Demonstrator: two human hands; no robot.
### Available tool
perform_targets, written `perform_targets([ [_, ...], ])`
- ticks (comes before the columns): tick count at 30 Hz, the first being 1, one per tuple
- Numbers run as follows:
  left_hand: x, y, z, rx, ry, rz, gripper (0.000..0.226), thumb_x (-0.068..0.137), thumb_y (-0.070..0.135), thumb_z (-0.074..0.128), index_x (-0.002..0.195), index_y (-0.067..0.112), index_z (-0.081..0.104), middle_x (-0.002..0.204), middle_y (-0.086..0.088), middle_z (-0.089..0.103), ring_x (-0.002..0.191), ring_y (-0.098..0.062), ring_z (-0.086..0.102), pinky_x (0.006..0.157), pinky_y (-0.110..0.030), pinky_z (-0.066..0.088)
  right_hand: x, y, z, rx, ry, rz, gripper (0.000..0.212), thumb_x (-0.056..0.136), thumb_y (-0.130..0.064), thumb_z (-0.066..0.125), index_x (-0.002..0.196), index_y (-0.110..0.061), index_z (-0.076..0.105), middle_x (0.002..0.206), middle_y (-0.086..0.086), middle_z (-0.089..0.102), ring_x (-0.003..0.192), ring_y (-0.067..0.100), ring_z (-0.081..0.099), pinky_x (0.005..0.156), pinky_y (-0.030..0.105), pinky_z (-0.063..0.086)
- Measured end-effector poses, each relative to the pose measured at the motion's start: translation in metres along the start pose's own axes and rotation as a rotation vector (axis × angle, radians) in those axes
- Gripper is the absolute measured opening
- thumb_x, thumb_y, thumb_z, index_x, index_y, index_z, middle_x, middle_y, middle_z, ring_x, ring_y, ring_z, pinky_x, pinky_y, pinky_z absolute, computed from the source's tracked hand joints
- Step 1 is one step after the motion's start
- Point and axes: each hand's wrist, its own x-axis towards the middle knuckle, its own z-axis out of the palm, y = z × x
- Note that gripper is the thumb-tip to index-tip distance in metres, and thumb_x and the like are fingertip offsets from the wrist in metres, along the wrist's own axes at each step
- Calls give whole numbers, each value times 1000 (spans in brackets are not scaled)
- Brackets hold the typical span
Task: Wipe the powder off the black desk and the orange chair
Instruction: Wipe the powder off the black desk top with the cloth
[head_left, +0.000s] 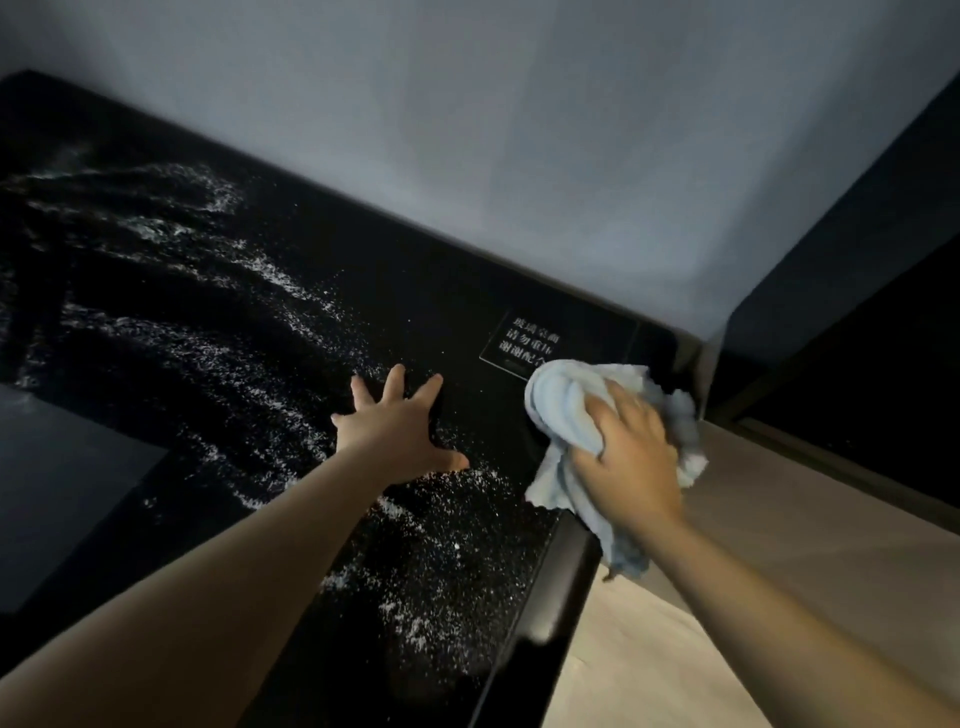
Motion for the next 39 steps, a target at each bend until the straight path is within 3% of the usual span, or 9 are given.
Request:
perform_targets([
  [5, -28, -15, 29, -105, 259, 123, 68, 90, 58, 43, 148, 38, 13, 157, 8, -12, 144, -25, -15, 115, -54, 9, 45, -2, -17, 399, -23, 106, 31, 93, -14, 49, 123, -16, 54, 122, 4, 54, 116, 18, 51, 96, 26, 37],
  [8, -51, -28, 48, -82, 370, 182, 59, 95, 52, 37, 147, 38, 15, 159, 7, -6, 145, -19, -14, 116, -47, 4, 24, -11, -6, 104, -3, 120, 35, 92, -21, 47, 127, -20, 52, 129, 6, 49, 120, 27, 46, 100, 36, 37],
  [11, -70, -44, 63, -64, 329, 164, 55, 97, 45, 35, 148, 37, 17, 159, 4, -2, 145, -20, -12, 116, -47, 0, -33, -29, -3, -28, -57, 54, 34, 89, -26, 44, 121, -29, 55, 126, 1, 54, 115, 27, 47, 96, 44, 38],
  [17, -104, -68, 90, -67, 342, 149, 57, 97, 46, 33, 149, 37, 11, 159, 6, 2, 145, -17, -13, 116, -44, -4, -141, -77, -2, 217, -192, -196, 37, 82, -27, 44, 112, -25, 64, 125, -2, 60, 119, 22, 49, 100, 46, 36],
  [21, -127, -79, 106, -48, 331, 167, 58, 97, 48, 30, 149, 36, 7, 159, 7, -2, 144, -16, -18, 115, -44, -7, -91, -58, -21, 225, -16, 51, 37, 86, -12, 54, 122, -3, 58, 131, 16, 54, 124, 32, 46, 106, 49, 33],
  [26, -151, -91, 121, -6, 365, 182, 59, 98, 47, 32, 149, 35, 6, 159, 5, -1, 145, -19, -14, 116, -44, -6, -92, -65, -2, -145, -156, 92, 53, 89, -26, 51, 141, -22, 38, 155, 3, 24, 141, 30, 20, 112, 46, 20],
  [33, -175, -114, 139, 4, 397, 246, 58, 98, 47, 30, 150, 33, 8, 159, 3, 6, 146, -20, -8, 115, -42, -7, -206, -121, 13, -25, -129, -132, 43, 67, -21, 57, 109, -20, 66, 124, 4, 62, 114, 35, 54, 93, 49, 39],
  [36, -182, -118, 146, 5, 397, 284, 56, 98, 48, 28, 149, 33, 11, 159, 2, 6, 146, -22, -8, 112, -40, -13, -215, -124, 6, 103, -149, -271, 45, 58, -9, 60, 102, -14, 69, 106, 5, 68, 99, 30, 62, 87, 29, 39],
  [39, -183, -119, 149, 45, 404, 297, 57, 96, 52, 15, 149, 32, 9, 159, 2, 4, 146, -23, -9, 111, -41, -14, -174, -111, -6, 38, -40, -49, 42, 70, -3, 60, 112, -2, 62, 118, 16, 62, 113, 34, 55, 98, 33, 33],
])
